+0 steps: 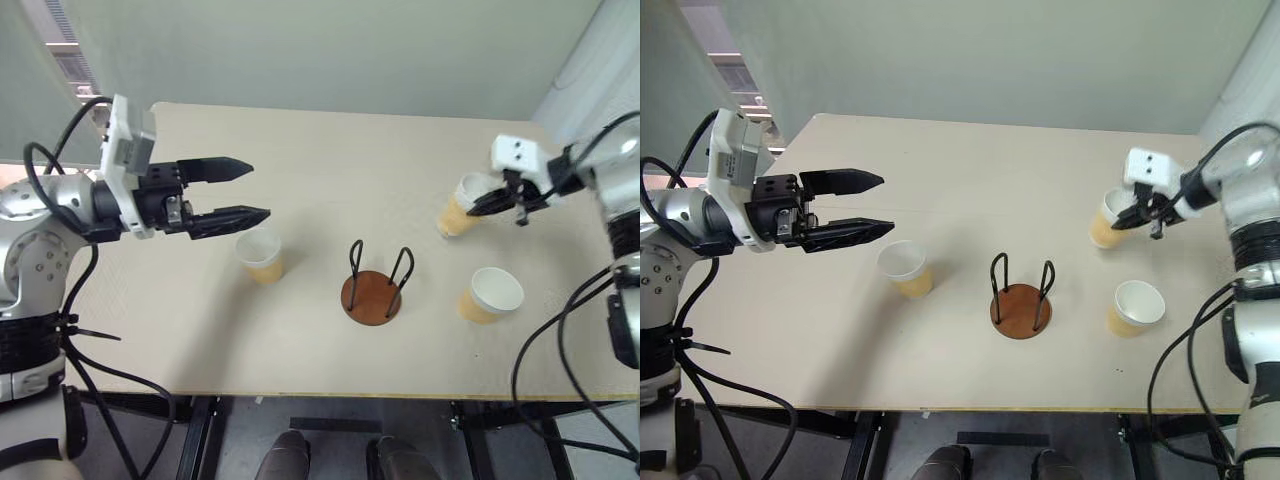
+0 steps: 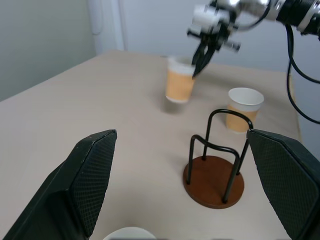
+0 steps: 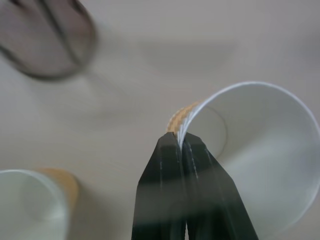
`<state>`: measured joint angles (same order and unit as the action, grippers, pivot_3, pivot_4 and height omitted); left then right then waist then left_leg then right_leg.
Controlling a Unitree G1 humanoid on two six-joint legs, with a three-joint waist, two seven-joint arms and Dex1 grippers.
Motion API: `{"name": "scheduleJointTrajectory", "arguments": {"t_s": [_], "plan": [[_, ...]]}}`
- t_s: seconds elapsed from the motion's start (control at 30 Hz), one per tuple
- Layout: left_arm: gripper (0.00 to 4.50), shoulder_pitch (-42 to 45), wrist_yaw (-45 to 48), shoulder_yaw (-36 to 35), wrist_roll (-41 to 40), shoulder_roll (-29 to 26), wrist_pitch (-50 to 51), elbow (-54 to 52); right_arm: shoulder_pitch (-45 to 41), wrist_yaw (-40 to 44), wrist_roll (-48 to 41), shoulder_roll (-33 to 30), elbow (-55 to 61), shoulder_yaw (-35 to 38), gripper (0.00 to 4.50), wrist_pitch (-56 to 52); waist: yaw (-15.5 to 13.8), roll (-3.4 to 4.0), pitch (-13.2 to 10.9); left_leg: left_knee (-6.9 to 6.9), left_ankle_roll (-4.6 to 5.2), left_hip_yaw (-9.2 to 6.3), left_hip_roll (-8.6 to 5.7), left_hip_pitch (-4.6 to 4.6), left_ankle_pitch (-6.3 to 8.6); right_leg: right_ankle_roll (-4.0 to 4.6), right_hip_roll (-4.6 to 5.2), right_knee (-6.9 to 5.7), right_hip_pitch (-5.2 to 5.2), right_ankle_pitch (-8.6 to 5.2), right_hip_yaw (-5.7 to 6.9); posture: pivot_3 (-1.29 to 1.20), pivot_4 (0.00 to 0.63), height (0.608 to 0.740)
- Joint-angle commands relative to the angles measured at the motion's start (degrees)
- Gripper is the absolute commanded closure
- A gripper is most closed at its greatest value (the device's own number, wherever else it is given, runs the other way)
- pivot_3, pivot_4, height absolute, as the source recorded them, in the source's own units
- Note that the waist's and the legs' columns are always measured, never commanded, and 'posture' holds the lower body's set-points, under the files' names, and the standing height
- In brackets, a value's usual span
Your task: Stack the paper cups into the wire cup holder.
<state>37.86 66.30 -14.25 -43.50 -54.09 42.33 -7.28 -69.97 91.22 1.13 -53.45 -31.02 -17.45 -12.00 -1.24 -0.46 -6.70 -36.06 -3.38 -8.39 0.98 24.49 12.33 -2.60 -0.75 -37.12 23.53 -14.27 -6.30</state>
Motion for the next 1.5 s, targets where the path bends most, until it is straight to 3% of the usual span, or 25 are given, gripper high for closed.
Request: {"name": "scheduleJointTrajectory", "arguments": {"t_s": [0.03, 0.13, 0.27, 0.6, 1.2, 1.3, 1.5], "plan": [[0.00, -0.72, 1.14, -0.65, -0.43, -1.23, -0.76, -2.10, 0.91, 1.27, -13.87, -6.51, 23.38, -1.20, 4.49, -12.04, 0.09, 0.01, 0.00, 0.03, -0.01, 0.00, 0.00, 0.03, 0.01, 0.02, -0.03, 0.03, 0.01, -0.02, 0.00, 0.00, 0.150, 0.740], [0.00, -0.62, 2.43, 0.64, 0.35, -1.46, -1.49, -1.60, 1.99, 1.27, -18.15, -9.15, 33.71, -1.80, 4.49, -16.35, 0.28, -0.09, 0.04, 0.00, -0.08, -0.03, 0.15, -0.04, 0.06, 0.07, -0.22, 0.10, -0.10, -0.05, 0.00, 0.00, 0.150, 0.740], [0.00, -0.04, 4.24, 3.00, 1.95, -1.84, -2.89, -0.83, 3.22, 1.27, -18.06, -8.39, 38.90, -2.17, 4.49, -17.40, 0.53, -0.08, 0.03, -0.09, 0.25, -0.01, 0.18, -0.13, 0.16, 0.02, -0.21, 0.03, -0.13, -0.02, -0.04, 0.00, 0.150, 0.740], [0.00, -5.06, 7.27, 6.87, 8.54, -4.37, -8.51, -2.42, 1.75, 1.26, -14.79, -2.36, 39.25, -2.95, 4.49, -15.97, 0.86, -0.08, 0.03, -0.12, 0.65, -0.02, 0.24, -0.38, 0.12, 0.16, -0.22, -0.64, -0.05, 0.00, -0.02, 0.00, 0.150, 0.740], [0.00, -5.81, 5.09, 6.56, 8.65, -2.68, -8.57, -3.59, 2.91, 0.93, -9.75, 3.15, 37.10, -7.87, 4.49, -10.41, 0.91, -0.08, 0.04, -0.10, 0.62, -0.03, 0.29, -0.38, 0.11, 0.23, -0.27, -0.78, 0.04, -0.04, 0.00, 0.00, 0.150, 0.740], [0.00, -5.71, 4.94, 6.44, 8.69, -2.76, -8.67, -3.75, 3.64, 1.22, -9.46, 2.84, 37.13, -8.32, 3.91, -10.19, 0.86, -0.08, 0.03, -0.11, 0.62, -0.04, 0.29, -0.37, 0.11, 0.23, -0.27, -0.79, 0.04, -0.04, 0.01, 0.00, 0.150, 0.740], [0.00, -6.25, 3.04, 5.60, 9.11, -3.14, -8.70, -4.31, 3.80, -1.42, -10.81, 4.30, 35.70, -4.22, 1.95, -13.97, 0.91, -0.08, 0.04, -0.10, 0.62, -0.01, 0.29, -0.37, 0.11, 0.23, -0.27, -0.78, 0.05, -0.04, 0.00, 0.00, 0.150, 0.740]]}}
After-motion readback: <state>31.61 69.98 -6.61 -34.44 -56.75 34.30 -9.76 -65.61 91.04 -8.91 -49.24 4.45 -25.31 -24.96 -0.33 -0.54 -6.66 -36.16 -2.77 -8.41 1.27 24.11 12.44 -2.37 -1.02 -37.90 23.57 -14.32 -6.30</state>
